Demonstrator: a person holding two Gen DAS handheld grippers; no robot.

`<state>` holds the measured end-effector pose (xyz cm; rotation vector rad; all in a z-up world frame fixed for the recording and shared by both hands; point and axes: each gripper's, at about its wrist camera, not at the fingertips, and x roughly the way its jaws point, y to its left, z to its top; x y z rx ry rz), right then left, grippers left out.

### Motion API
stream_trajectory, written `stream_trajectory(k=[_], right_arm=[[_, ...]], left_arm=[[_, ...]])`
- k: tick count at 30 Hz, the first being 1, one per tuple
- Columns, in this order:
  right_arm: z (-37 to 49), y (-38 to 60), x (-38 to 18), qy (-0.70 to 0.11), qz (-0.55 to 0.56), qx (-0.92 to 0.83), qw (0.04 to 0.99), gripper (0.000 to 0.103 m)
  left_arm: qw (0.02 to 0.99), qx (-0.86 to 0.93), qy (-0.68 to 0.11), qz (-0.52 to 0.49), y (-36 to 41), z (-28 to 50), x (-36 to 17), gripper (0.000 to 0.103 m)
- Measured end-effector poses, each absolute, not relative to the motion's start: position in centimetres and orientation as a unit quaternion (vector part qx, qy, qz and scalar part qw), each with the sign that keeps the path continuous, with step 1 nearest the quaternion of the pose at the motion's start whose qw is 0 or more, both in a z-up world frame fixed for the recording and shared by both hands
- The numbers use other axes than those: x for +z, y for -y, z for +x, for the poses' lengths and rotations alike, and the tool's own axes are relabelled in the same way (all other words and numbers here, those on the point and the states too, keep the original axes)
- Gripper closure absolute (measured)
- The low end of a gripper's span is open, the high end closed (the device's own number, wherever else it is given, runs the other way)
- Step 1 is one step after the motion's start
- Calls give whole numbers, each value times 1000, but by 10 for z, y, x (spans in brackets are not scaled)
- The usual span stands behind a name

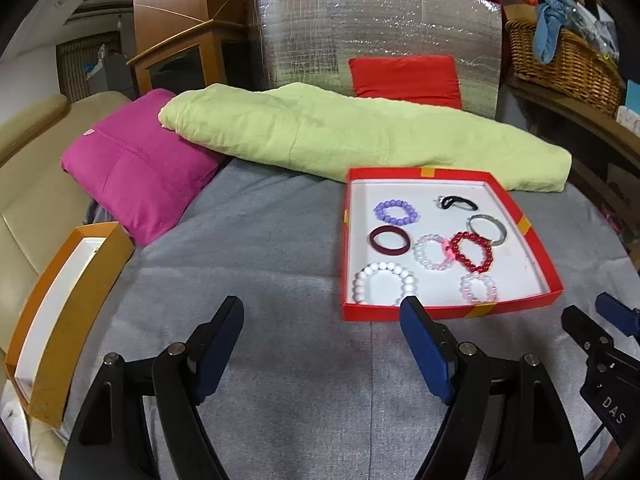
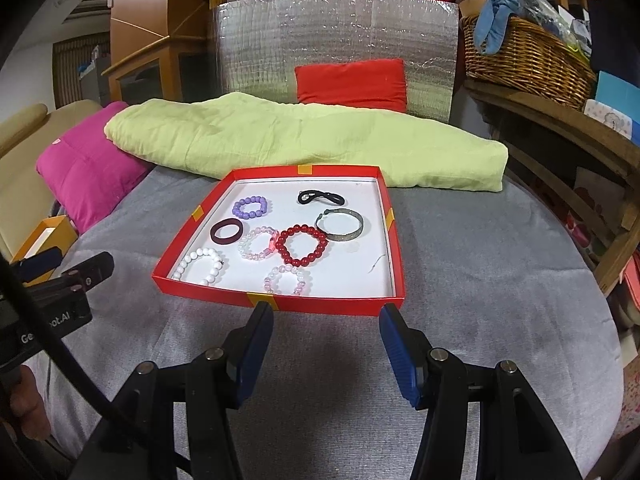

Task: Organize jewelry

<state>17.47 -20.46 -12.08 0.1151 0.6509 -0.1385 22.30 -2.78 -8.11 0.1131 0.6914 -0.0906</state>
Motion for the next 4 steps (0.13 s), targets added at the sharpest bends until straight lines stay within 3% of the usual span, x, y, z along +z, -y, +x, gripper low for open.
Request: stream_trajectory(k=[4], right_arm=[[178,217,-122,-322,70,-78,941,44]], left_arm=[[939,-44,-337,57,24,231,-85,22]])
